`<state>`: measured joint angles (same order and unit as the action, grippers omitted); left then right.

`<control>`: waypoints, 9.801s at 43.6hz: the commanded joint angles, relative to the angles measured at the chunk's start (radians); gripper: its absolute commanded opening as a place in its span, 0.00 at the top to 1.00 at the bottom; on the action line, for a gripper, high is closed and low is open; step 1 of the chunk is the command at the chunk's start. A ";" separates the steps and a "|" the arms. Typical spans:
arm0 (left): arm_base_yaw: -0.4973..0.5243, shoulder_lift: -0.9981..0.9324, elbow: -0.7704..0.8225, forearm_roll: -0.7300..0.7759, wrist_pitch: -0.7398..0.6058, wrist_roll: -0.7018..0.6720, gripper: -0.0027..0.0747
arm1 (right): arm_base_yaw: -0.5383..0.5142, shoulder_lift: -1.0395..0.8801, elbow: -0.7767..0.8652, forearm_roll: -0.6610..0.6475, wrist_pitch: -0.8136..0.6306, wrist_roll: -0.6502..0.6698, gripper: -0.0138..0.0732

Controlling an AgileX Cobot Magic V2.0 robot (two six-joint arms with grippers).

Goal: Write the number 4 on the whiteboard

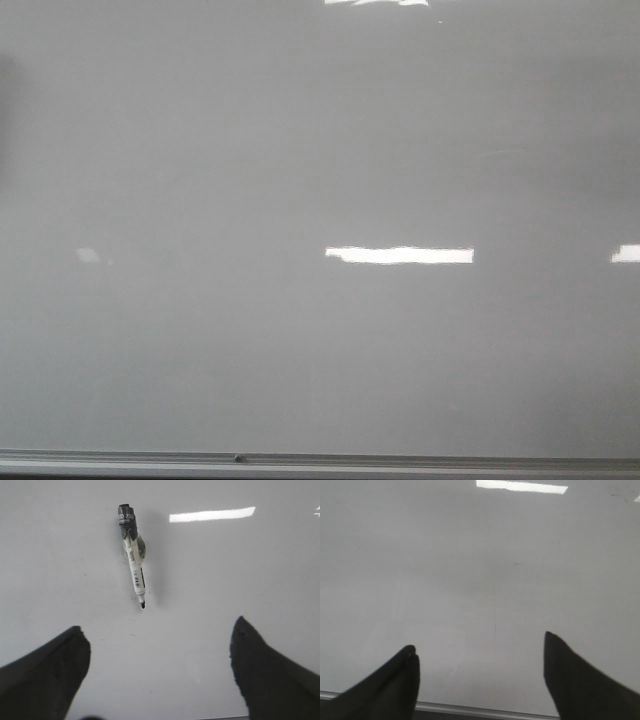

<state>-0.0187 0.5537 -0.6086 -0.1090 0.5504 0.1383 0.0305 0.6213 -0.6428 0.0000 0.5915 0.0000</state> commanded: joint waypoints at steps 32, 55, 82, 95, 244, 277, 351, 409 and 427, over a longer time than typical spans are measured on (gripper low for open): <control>0.073 0.511 -0.250 -0.067 -0.086 -0.029 0.10 | -0.003 0.007 -0.034 -0.009 -0.064 -0.015 0.13; 0.034 0.833 -0.260 -0.100 -0.450 -0.020 0.10 | -0.003 0.007 -0.034 -0.009 -0.064 -0.015 0.13; 0.017 0.947 -0.260 -0.085 -0.651 -0.020 0.56 | -0.003 0.007 -0.034 -0.009 -0.064 -0.015 0.13; 0.017 0.947 -0.260 -0.085 -0.637 -0.020 0.87 | -0.003 0.007 -0.034 -0.009 -0.064 -0.015 0.13; -0.760 0.749 -0.719 -0.162 0.552 0.540 0.33 | 0.534 0.582 -0.498 0.616 0.414 -1.036 0.92; -0.359 0.505 -0.593 -0.166 0.541 0.283 0.33 | 0.262 0.181 -0.158 0.194 -0.157 -0.150 0.92; -0.359 0.505 -0.593 -0.166 0.514 0.283 0.33 | 0.178 0.652 -0.295 0.181 -0.195 -0.207 0.92; -0.498 0.532 -0.597 -0.314 0.493 0.615 0.33 | 0.368 0.470 -0.295 0.195 0.224 -0.602 0.92; -0.884 0.731 -0.699 -0.291 0.414 0.676 0.16 | 0.394 0.322 -0.295 0.493 0.510 -0.948 0.92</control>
<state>-0.8458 1.2678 -1.2378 -0.3780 1.0242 0.8007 0.4232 0.9604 -0.9068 0.4242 1.0886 -0.8936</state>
